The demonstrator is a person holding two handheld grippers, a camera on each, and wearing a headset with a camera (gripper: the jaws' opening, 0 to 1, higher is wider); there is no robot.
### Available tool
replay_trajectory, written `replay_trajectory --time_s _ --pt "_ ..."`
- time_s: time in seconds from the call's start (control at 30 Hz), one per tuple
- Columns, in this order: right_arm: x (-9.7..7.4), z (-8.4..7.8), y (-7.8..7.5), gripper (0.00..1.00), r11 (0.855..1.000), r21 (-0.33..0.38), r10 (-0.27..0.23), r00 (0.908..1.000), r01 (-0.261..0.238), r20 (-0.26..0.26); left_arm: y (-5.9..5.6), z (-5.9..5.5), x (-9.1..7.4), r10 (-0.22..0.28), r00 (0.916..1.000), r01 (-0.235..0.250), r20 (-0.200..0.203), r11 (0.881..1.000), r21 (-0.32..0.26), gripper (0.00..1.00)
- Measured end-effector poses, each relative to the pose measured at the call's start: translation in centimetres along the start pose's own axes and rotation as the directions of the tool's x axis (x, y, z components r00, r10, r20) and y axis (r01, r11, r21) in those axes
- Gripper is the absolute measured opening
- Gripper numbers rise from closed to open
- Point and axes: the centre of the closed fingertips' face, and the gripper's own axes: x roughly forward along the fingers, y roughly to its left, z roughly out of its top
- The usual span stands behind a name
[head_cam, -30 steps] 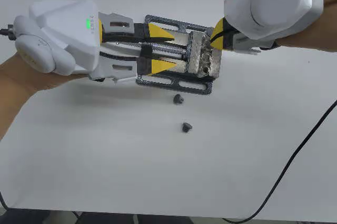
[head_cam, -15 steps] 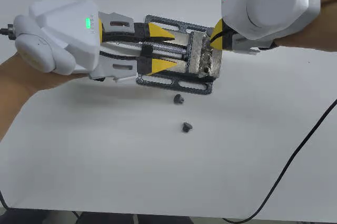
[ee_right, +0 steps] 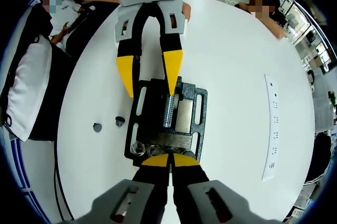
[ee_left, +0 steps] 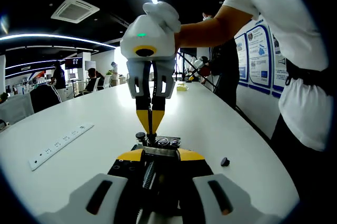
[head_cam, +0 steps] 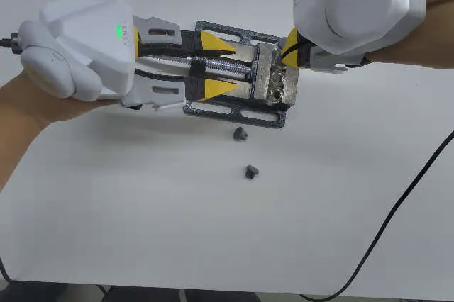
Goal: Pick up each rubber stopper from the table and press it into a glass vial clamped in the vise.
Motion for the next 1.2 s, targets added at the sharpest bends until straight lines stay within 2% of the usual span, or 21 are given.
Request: replay_trajectory --time_s 0.47,0.57,1.2 --pt "-0.05 0.05 -0.01 0.01 1.0 -0.016 -0.008 1.0 0.008 0.002 -0.15 0.17 0.03 -0.001 1.0 0.001 -0.004 1.0 0.001 0.2" --pt "-0.15 0.18 0.06 0.05 1.0 -0.005 -0.006 1.0 0.006 0.007 -0.19 0.14 0.02 -0.002 1.0 0.002 -0.004 1.0 0.001 0.2" --pt "-0.2 0.16 -0.05 0.03 1.0 -0.013 -0.013 0.9999 0.013 0.011 -0.2 -0.09 -0.21 0.001 1.0 -0.001 -0.006 1.0 0.001 0.2"
